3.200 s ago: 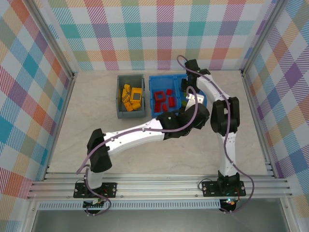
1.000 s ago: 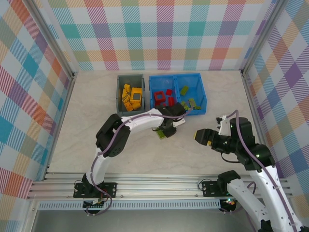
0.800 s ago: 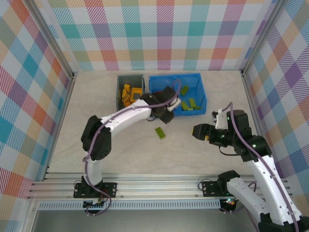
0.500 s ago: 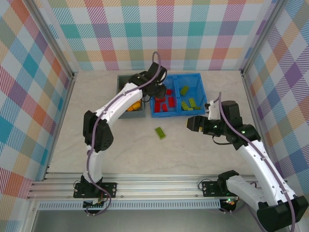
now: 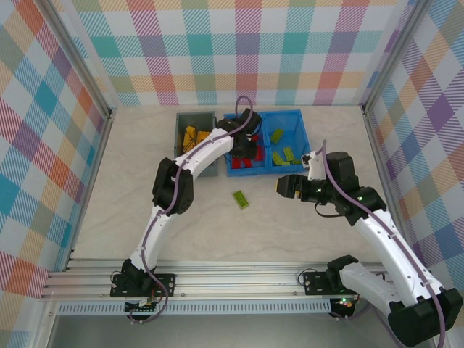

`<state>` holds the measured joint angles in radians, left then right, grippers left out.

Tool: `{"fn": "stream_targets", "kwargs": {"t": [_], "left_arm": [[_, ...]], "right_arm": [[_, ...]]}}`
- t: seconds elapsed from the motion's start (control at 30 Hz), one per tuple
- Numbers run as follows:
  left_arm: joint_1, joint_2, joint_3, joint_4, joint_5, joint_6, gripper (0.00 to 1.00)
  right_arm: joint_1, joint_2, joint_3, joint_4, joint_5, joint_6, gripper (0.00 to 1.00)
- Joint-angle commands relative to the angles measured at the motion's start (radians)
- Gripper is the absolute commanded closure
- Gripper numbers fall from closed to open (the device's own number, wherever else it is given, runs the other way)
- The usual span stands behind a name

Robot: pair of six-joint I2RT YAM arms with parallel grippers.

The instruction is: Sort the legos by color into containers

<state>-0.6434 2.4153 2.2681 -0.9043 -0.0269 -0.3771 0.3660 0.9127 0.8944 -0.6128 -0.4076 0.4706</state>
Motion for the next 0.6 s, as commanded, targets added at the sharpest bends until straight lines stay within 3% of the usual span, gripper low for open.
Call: {"fn": "stream_targets", "kwargs": {"t": [0.0, 0.13, 0.37, 0.57], "left_arm": [[0.004, 0.009, 0.033, 0.033, 0.061, -0.072, 0.78], [0.004, 0.010, 0.008, 0.032, 0.064, -0.104, 0.78], [0.004, -0.045, -0.071, 0.055, 0.070, -0.116, 0.54], [0.003, -0.161, -0.162, 0.097, 0.066, -0.128, 0.50]], "right_arm": [[0.007, -0.009, -0.012, 0.024, 0.007, 0.003, 0.26], [0.006, -0.005, -0.022, 0.032, 0.005, 0.010, 0.26], [0.008, 0.027, -0.029, 0.038, 0.007, 0.001, 0.26], [0.011, 0.065, -0.015, 0.027, 0.015, -0.033, 0.26]]}}
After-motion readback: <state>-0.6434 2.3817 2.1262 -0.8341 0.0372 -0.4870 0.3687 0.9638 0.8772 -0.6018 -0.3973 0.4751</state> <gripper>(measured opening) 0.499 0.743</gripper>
